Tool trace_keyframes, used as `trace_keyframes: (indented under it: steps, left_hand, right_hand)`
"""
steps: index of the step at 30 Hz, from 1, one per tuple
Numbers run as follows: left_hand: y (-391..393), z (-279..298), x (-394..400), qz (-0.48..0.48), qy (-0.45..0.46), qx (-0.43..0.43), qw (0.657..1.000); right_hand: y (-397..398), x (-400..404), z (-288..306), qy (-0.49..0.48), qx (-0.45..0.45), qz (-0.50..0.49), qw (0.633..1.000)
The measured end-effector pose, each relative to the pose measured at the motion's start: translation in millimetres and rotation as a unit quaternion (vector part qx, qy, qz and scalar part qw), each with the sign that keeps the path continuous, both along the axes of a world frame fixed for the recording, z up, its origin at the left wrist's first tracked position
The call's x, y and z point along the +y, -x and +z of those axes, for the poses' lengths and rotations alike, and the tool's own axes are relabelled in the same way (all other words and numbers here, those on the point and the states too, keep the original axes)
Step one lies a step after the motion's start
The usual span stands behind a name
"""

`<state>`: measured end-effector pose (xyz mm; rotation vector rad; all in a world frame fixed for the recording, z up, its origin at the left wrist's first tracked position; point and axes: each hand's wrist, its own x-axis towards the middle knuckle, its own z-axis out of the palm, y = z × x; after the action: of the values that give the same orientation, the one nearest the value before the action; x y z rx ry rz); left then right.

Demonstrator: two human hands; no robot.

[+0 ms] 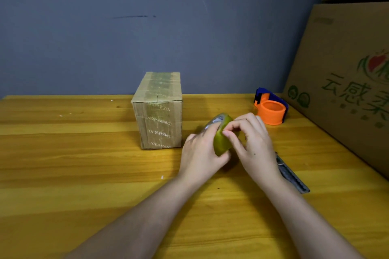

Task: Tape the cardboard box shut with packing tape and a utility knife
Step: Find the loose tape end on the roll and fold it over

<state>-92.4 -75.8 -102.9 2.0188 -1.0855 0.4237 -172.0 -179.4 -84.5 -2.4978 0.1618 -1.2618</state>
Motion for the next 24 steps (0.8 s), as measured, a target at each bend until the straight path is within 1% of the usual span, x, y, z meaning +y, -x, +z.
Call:
trace_keyframes:
  steps: [3, 5, 7, 10, 12, 15, 18, 21, 24]
  left_hand:
    - [-1.8, 1.3, 1.0, 0.003, 0.028, 0.051, 0.998]
    - [-1.2, 0.9, 1.0, -0.008, 0.028, 0.068, 0.997]
    - [-0.7, -1.0, 0.3, -0.015, 0.026, 0.072, 0.997]
    - [-0.4, -1.6, -0.1, -0.015, 0.029, 0.079, 0.996]
    - [0.0, -0.7, 0.0, -0.023, 0.044, 0.100, 0.994]
    - [-2.1, 0.0, 0.8, -0.031, 0.075, 0.138, 0.987]
    - [-4.2, -2.1, -0.5, -0.035, 0.073, 0.136, 0.987]
    - [-3.8, -1.3, -1.5, -0.091, 0.106, 0.169, 0.976]
    - [-3.4, -0.5, -1.0, -0.153, 0.131, 0.191, 0.961]
  right_hand:
    - [-0.2, 5.4, 1.1, 0.056, 0.015, -0.002, 0.998]
    - [1.0, 7.4, 2.5, 0.091, 0.015, -0.015, 0.996]
    - [3.1, 8.8, 3.5, 0.104, 0.002, -0.018, 0.994]
    - [4.6, 9.0, 4.3, 0.086, -0.026, -0.012, 0.996]
    - [4.6, 8.6, 5.0, 0.074, -0.035, -0.009, 0.997]
    - [4.4, 8.0, 4.7, 0.074, -0.031, 0.012, 0.997]
    - [2.3, 6.0, 3.2, 0.056, -0.023, 0.022, 0.998]
    - [0.8, 3.9, 2.4, 0.007, -0.034, 0.026, 0.999]
    - [2.1, 1.0, 3.0, -0.046, -0.067, 0.001, 0.997]
